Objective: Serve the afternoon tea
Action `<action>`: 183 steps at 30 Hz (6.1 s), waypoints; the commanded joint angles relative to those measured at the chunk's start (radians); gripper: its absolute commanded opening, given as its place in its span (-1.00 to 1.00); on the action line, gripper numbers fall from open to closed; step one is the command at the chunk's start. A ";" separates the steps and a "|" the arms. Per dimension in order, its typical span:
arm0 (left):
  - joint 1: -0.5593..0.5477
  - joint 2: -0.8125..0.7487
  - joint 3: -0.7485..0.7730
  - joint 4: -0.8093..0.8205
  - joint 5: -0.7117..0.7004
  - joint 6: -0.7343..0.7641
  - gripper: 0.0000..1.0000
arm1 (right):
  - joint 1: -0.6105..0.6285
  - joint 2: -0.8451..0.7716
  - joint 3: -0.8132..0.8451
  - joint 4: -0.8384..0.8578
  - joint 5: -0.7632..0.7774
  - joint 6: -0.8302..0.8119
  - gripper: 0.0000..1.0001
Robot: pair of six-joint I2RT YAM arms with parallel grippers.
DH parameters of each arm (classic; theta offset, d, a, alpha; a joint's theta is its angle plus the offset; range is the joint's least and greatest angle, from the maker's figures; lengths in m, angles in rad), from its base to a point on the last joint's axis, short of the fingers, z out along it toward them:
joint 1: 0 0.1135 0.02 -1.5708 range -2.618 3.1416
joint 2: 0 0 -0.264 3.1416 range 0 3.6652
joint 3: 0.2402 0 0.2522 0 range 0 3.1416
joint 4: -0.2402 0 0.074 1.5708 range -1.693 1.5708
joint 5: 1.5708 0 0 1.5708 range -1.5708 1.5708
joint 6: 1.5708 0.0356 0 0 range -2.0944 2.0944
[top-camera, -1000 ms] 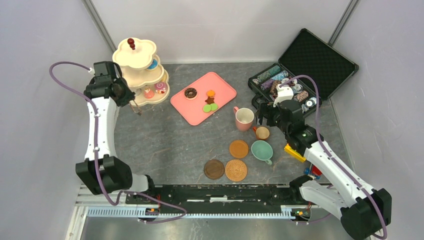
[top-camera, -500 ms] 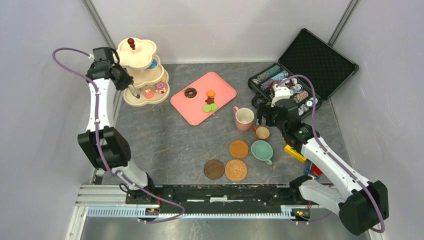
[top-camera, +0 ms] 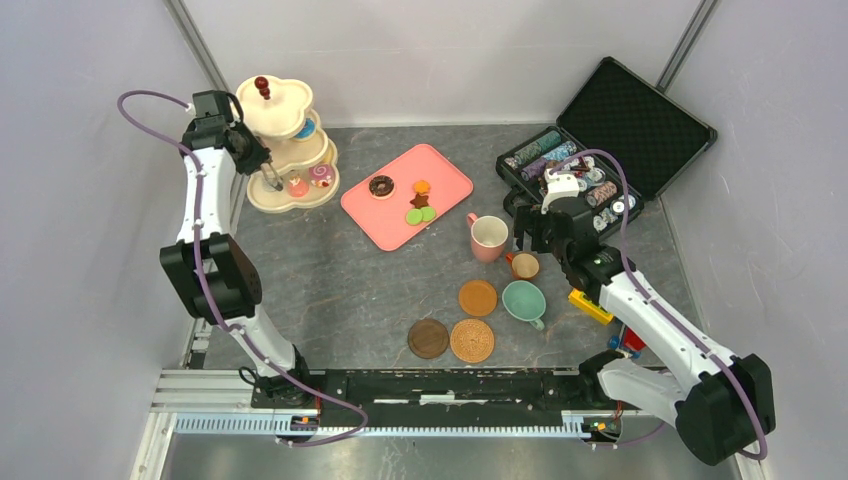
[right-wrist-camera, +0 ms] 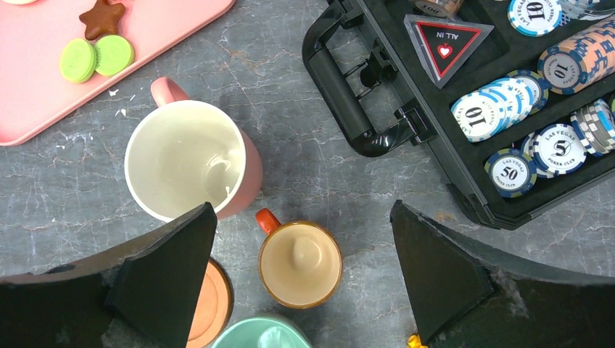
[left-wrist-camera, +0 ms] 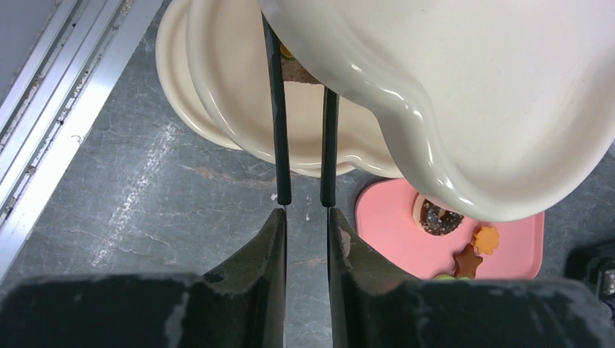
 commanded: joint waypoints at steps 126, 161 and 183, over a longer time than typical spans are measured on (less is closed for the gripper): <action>-0.569 0.163 -0.103 -0.022 -0.117 0.206 0.19 | 0.005 -0.039 0.000 0.020 -0.055 -0.008 0.96; -0.549 -0.273 -0.242 -0.120 -0.312 0.226 -0.40 | 0.005 -0.071 -0.015 0.023 -0.085 0.018 0.96; -0.197 -0.293 -0.223 -0.094 -0.195 0.252 -0.40 | 0.005 -0.059 -0.020 0.041 -0.064 -0.003 0.96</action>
